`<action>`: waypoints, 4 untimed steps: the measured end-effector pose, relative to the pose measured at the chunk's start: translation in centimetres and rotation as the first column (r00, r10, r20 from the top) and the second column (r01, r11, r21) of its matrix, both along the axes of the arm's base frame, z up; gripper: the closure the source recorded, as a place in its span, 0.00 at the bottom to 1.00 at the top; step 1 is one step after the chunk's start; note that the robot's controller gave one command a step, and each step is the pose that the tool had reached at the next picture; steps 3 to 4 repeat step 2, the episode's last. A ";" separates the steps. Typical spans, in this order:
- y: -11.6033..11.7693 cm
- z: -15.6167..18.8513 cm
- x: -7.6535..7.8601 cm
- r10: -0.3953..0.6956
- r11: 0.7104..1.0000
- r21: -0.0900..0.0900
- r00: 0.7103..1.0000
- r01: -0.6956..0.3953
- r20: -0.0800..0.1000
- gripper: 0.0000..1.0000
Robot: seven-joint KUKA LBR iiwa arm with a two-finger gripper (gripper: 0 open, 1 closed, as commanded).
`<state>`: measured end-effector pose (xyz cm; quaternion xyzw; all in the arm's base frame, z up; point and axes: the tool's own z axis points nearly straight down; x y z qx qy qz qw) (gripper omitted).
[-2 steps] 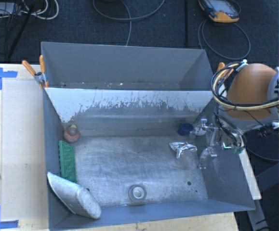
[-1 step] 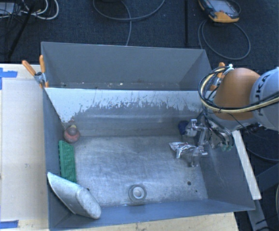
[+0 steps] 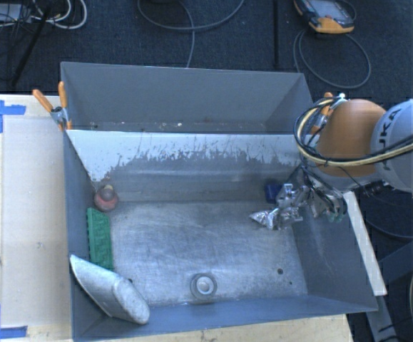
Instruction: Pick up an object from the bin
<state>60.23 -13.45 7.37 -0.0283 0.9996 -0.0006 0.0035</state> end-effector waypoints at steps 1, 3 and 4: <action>-0.5 12.3 1.5 0.104 0.995 -0.002 0.995 -0.104 0.003 1.00; -0.5 16.4 1.6 0.139 0.990 -0.001 0.990 -0.139 0.000 1.00; -0.5 16.4 1.6 0.139 0.990 -0.001 0.990 -0.139 0.000 1.00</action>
Offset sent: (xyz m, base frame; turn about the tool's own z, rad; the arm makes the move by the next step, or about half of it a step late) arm 0.0122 -0.0060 0.1180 -0.1045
